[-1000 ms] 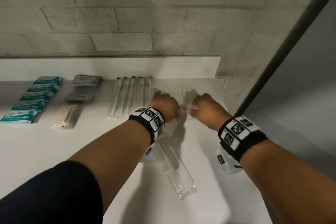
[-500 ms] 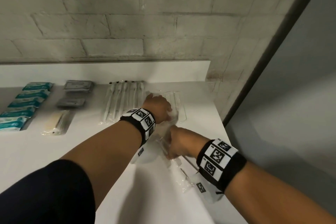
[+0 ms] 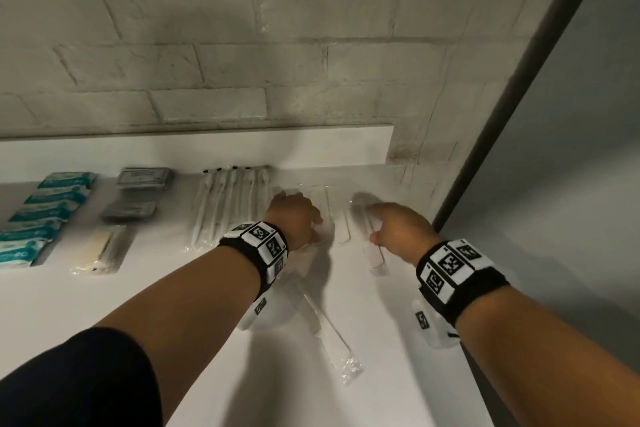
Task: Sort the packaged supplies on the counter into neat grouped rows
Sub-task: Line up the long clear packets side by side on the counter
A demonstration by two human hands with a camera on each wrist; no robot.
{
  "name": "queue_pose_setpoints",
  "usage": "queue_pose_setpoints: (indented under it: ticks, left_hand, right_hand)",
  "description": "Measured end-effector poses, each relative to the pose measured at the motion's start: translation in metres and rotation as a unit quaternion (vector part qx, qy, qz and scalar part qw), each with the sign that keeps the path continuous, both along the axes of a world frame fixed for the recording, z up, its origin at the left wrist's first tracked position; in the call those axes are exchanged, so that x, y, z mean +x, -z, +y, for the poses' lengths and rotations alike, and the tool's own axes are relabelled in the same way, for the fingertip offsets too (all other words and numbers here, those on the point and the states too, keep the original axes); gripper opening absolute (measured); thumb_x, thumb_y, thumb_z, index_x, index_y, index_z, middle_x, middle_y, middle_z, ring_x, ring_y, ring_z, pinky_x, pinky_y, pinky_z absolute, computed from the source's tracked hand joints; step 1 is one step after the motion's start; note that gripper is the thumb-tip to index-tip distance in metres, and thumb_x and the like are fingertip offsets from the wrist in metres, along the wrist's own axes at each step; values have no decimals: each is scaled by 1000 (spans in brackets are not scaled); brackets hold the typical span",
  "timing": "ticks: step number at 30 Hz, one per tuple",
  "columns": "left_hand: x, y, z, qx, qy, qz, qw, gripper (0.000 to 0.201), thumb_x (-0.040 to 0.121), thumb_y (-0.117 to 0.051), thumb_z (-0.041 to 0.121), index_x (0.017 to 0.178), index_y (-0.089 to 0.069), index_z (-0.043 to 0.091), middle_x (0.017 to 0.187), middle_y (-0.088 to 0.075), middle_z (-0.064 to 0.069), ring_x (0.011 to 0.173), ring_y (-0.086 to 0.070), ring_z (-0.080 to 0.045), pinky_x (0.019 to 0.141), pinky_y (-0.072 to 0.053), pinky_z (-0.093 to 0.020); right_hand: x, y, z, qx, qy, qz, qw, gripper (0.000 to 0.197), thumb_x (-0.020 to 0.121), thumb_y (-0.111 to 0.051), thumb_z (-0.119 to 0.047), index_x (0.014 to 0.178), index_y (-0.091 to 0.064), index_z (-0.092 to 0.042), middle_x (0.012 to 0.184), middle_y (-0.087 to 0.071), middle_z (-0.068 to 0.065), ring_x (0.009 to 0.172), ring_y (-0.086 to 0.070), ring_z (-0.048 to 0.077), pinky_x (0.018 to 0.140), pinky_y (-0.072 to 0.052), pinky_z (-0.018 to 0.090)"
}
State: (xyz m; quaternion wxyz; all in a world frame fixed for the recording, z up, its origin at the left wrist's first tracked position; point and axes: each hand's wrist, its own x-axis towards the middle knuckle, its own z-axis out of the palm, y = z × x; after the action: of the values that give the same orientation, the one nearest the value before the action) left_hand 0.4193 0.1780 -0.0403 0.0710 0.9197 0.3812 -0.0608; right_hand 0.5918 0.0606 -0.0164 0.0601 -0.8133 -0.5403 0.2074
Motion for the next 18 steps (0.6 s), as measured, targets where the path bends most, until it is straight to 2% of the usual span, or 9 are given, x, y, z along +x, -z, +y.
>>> queue_pose_setpoints:
  ticks: [4, 6, 9, 12, 15, 18]
  left_hand:
    - [0, -1, -1, 3, 1, 13, 1000, 39, 87, -55, 40, 126, -60, 34, 138, -52, 7, 142, -27, -19, 120, -4, -41]
    - [3, -3, -3, 17, 2, 14, 1000, 40, 89, -55, 45, 127, -59, 34, 143, -48, 7, 147, -17, -19, 119, 1, -42]
    - [16, -8, -9, 48, 13, 5, 999, 41, 92, -50, 49, 129, -57, 34, 145, -46, 8, 147, -15, -19, 118, 1, -43]
    - [32, -8, -19, 23, 15, 30, 999, 45, 91, -51, 49, 133, -54, 34, 148, -43, 7, 147, -14, -19, 118, 3, -44]
    - [38, -6, -23, 23, 18, 57, 998, 44, 89, -53, 49, 130, -57, 32, 144, -48, 6, 145, -19, -20, 117, 1, -46]
    - [38, -6, -23, 16, 7, 57, 998, 43, 89, -54, 49, 128, -59, 32, 142, -50, 6, 143, -24, -19, 117, -2, -45]
  right_hand:
    - [3, 9, -2, -80, -81, -35, 993, 66, 92, -59, -29, 150, -29, -28, 160, -19, -8, 143, -27, 19, 115, -27, 32]
    - [4, 8, 3, -93, -86, -45, 991, 67, 94, -57, -30, 152, -24, -27, 160, -21, -4, 141, -32, 23, 112, -32, 36]
    - [6, 13, 14, -106, -69, -48, 991, 69, 95, -54, -30, 153, -17, -25, 156, -28, 10, 134, -41, 32, 108, -38, 41]
    - [6, 18, 26, -115, -59, -46, 991, 72, 96, -51, -29, 154, -8, -24, 158, -19, 13, 134, -40, 36, 105, -40, 46]
    - [6, 20, 36, -145, -43, -25, 988, 75, 98, -47, -26, 153, 4, -23, 162, 0, 10, 144, -21, 35, 113, -30, 49]
    - [6, 24, 40, -151, -59, -30, 986, 69, 101, -38, -22, 153, 6, -20, 162, 9, 4, 149, 1, 27, 118, -16, 51]
